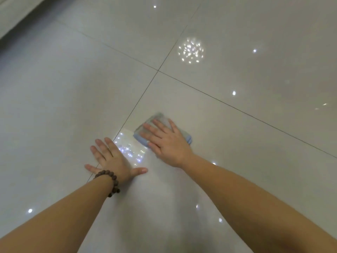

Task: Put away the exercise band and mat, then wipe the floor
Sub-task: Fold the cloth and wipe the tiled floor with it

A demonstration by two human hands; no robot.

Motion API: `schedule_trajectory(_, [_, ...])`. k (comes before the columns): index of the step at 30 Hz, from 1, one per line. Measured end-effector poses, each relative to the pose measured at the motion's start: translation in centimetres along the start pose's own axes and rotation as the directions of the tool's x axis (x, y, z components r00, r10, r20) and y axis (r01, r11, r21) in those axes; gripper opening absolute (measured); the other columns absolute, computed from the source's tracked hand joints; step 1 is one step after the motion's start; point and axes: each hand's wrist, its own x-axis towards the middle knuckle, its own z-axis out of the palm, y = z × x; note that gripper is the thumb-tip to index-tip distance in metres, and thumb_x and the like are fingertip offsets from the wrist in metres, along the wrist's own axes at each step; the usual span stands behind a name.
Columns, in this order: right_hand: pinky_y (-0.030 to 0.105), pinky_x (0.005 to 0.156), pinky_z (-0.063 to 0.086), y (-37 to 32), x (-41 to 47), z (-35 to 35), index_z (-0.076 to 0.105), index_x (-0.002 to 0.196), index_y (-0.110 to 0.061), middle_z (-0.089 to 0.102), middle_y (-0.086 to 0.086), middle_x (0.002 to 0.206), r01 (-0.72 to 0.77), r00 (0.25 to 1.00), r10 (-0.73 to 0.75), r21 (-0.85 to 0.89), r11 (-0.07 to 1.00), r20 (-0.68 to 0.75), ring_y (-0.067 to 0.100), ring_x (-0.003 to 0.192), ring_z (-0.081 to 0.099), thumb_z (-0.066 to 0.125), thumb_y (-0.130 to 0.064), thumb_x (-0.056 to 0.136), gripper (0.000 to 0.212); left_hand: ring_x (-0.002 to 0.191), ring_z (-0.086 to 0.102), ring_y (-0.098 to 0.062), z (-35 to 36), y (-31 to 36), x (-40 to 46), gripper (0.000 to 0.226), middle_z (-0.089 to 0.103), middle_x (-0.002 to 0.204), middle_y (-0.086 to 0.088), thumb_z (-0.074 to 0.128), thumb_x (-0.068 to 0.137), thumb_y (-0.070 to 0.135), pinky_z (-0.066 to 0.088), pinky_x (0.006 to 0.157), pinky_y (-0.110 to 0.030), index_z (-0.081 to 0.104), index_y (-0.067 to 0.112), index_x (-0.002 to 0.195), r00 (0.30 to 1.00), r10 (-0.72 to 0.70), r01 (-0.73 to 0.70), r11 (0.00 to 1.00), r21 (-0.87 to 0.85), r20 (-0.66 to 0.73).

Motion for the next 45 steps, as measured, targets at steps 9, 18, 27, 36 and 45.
schedule_trajectory(9, [0.048, 0.115, 0.011, 15.2, -7.8, -6.4, 0.034, 0.145, -0.031, 0.024, 0.010, 0.155, -0.938, 0.308, 0.921, 0.083, 0.335, -0.237, 0.029, 0.144, 0.014, 0.025, -0.042, 0.095, 0.053, 0.142, -0.026, -0.034, 0.0, 0.3, -0.4, 0.160, -0.035, 0.152, -0.014, 0.065, 0.042, 0.084, 0.005, 0.109, -0.068, -0.033, 0.006, 0.142, 0.999, 0.000, 0.002, 0.999, 0.035, -0.043])
schedule_trajectory(18, [0.045, 0.114, 0.017, 8.7, -7.8, -2.8, 0.051, 0.133, -0.034, 0.041, 0.005, 0.147, -0.457, 0.877, 0.458, 0.040, 0.889, -0.147, 0.021, 0.139, 0.032, 0.032, -0.042, 0.092, 0.047, 0.144, -0.018, -0.033, 0.0, 0.2, -1.5, 0.135, -0.020, 0.157, -0.017, 0.070, 0.061, 0.070, 0.003, 0.115, -0.059, -0.010, 0.008, 0.151, 0.977, 0.124, -0.134, 0.990, -0.046, -0.175])
schedule_trajectory(27, [0.046, 0.117, -0.001, 15.9, -14.5, -7.2, 0.027, 0.147, -0.034, 0.014, 0.007, 0.158, -0.963, 0.175, 0.968, 0.171, 0.206, -0.180, 0.022, 0.146, 0.005, 0.033, -0.035, 0.099, 0.049, 0.141, -0.030, -0.031, 6.3, 11.3, -8.4, 0.135, -0.031, 0.153, -0.016, 0.050, 0.065, 0.084, -0.011, 0.116, -0.051, -0.025, 0.006, 0.146, 0.824, 0.561, -0.545, 0.824, 0.155, -0.081])
schedule_trajectory(36, [0.045, 0.115, 0.011, 17.7, -22.7, -6.4, 0.037, 0.142, -0.039, 0.031, 0.003, 0.153, -0.741, 0.664, 0.728, -0.017, 0.672, -0.169, 0.018, 0.143, 0.022, 0.018, -0.049, 0.092, 0.054, 0.131, -0.044, -0.032, 10.4, 16.7, -10.8, 0.156, -0.052, 0.139, -0.013, 0.058, 0.047, 0.091, -0.010, 0.111, -0.065, -0.049, 0.012, 0.127, 0.836, 0.502, -0.548, 0.761, 0.348, 0.220])
schedule_trajectory(45, [0.048, 0.116, 0.005, 21.1, -26.6, -8.2, 0.024, 0.148, -0.035, 0.015, 0.007, 0.158, -0.981, -0.006, 0.973, 0.190, 0.039, -0.233, 0.021, 0.146, 0.007, 0.031, -0.037, 0.097, 0.051, 0.124, -0.049, -0.035, 10.4, 16.5, -10.0, 0.161, -0.061, 0.126, -0.013, 0.055, 0.040, 0.094, -0.013, 0.107, -0.065, -0.056, 0.009, 0.120, 0.836, 0.480, -0.548, 0.702, 0.455, 0.267])
